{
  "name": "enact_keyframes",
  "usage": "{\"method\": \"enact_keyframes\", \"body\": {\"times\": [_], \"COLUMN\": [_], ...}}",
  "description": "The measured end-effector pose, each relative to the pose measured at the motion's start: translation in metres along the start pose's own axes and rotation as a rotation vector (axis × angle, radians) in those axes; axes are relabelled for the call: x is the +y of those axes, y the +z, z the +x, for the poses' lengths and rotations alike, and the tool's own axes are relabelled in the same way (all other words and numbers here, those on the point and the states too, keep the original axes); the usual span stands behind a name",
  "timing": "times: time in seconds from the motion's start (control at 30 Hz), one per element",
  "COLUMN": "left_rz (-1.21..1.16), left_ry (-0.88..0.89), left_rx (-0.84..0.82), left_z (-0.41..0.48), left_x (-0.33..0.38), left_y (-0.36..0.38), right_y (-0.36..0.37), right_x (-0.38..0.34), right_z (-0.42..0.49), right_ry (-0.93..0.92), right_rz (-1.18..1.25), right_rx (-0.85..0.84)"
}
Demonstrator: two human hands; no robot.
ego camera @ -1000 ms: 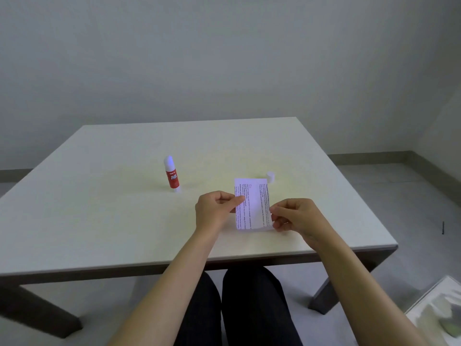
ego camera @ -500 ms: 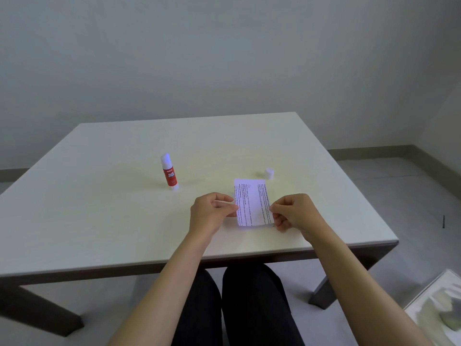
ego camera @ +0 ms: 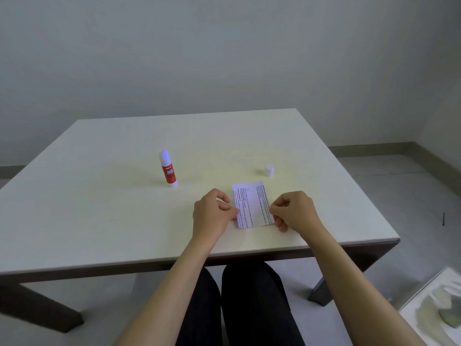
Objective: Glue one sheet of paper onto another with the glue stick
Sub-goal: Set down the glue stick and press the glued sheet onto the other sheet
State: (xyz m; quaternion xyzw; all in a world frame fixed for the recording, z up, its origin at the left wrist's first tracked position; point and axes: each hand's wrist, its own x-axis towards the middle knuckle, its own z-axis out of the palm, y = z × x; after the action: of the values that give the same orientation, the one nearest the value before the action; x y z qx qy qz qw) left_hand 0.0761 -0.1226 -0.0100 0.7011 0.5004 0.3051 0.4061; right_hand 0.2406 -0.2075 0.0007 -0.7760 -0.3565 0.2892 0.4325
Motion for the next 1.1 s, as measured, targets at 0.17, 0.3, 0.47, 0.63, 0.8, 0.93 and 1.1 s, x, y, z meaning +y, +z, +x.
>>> {"method": "enact_keyframes", "body": {"times": [0.17, 0.3, 0.47, 0.63, 0.8, 0.93, 1.1], "left_rz": [0.127, 0.375, 0.619, 0.706, 0.698, 0.7, 0.726], "left_ry": [0.081, 0.212, 0.447, 0.399, 0.312, 0.302, 0.307], "left_rx": [0.041, 0.037, -0.338, -0.476, -0.44, -0.465, -0.543], "left_z": [0.002, 0.005, 0.026, 0.035, 0.039, 0.036, 0.035], "left_x": [-0.001, -0.003, -0.009, -0.019, -0.031, -0.038, -0.046], "left_y": [0.003, 0.001, -0.012, -0.026, -0.051, -0.059, -0.059], "right_y": [0.007, 0.016, 0.022, 0.031, 0.059, 0.068, 0.069], "right_x": [-0.005, -0.004, 0.012, 0.017, 0.004, 0.001, 0.001], "right_z": [-0.002, -0.005, -0.012, -0.01, -0.008, -0.012, -0.025], "right_ry": [-0.086, -0.2, -0.353, -0.424, -0.468, -0.467, -0.635], "right_rz": [-0.164, -0.395, -0.956, -1.001, -1.056, -1.057, -0.977], "right_rx": [0.004, 0.047, 0.116, -0.055, -0.152, -0.139, -0.193]}}
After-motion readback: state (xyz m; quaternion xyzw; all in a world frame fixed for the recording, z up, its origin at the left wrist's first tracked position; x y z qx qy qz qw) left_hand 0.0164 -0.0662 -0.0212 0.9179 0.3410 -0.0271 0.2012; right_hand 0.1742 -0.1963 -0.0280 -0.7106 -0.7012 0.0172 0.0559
